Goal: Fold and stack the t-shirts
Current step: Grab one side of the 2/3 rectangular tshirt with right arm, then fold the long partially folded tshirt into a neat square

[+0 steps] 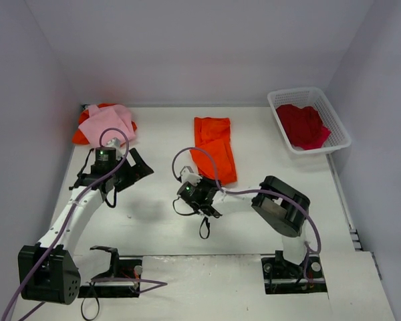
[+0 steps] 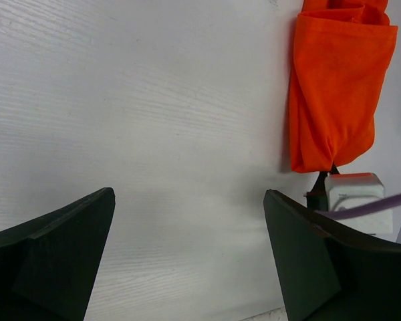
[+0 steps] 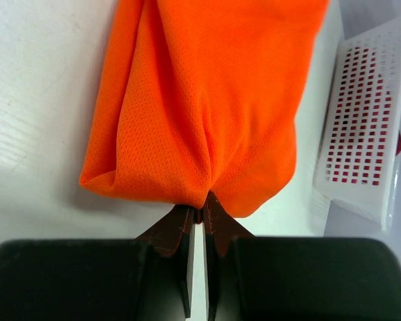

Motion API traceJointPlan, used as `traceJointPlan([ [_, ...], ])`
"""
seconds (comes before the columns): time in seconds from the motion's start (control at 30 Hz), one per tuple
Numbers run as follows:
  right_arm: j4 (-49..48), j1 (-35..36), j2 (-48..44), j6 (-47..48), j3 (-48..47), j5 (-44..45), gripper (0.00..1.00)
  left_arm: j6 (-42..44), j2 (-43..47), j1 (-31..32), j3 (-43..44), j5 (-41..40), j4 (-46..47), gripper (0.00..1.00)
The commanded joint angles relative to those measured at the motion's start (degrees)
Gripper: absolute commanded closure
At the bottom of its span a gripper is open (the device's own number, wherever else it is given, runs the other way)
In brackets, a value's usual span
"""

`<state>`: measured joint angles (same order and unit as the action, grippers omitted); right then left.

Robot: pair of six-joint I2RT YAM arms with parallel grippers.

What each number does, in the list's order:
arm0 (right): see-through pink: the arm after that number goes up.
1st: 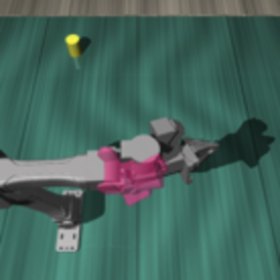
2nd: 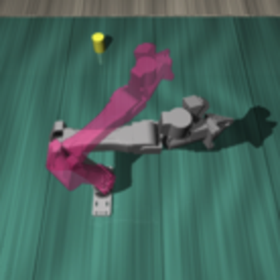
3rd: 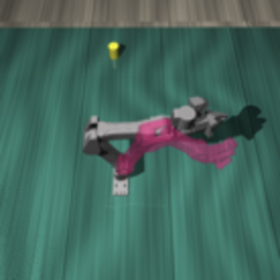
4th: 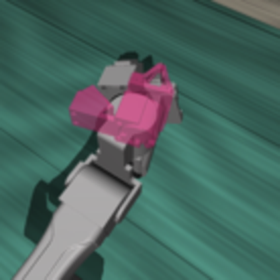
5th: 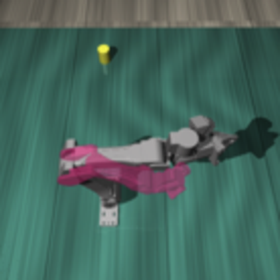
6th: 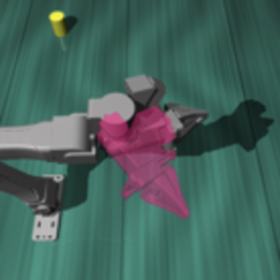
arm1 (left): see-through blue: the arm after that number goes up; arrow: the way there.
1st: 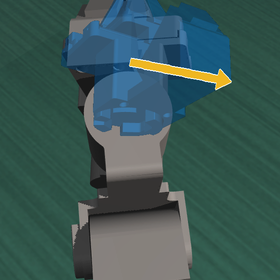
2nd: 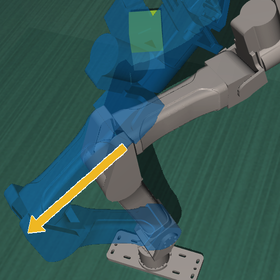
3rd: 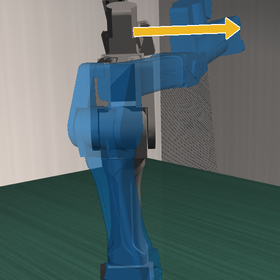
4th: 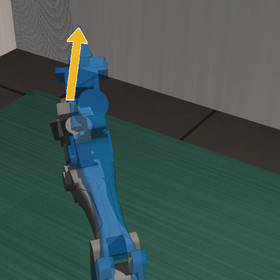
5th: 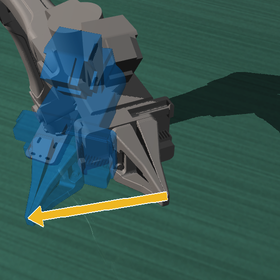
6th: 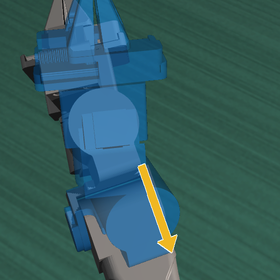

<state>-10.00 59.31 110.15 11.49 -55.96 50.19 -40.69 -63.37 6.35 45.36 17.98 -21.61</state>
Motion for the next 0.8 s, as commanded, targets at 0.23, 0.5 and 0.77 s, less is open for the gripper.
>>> traceJointPlan([
  [0.23,8.4,3.2,-10.6,-2.5,-5.2,5.0,1.00,0.9,1.7,-0.4,0.9,-1.2,1.0,0.12],
  [0.5,15.1,5.6,-13.4,-5.9,-6.5,7.0,1.00,0.9,-0.3,-0.4,0.7,-0.7,2.3,0.12],
  [0.77,21.3,9.1,-14.6,-11.4,-7.0,9.5,1.00,0.9,1.1,-0.3,0.6,-0.4,2.4,0.12],
])
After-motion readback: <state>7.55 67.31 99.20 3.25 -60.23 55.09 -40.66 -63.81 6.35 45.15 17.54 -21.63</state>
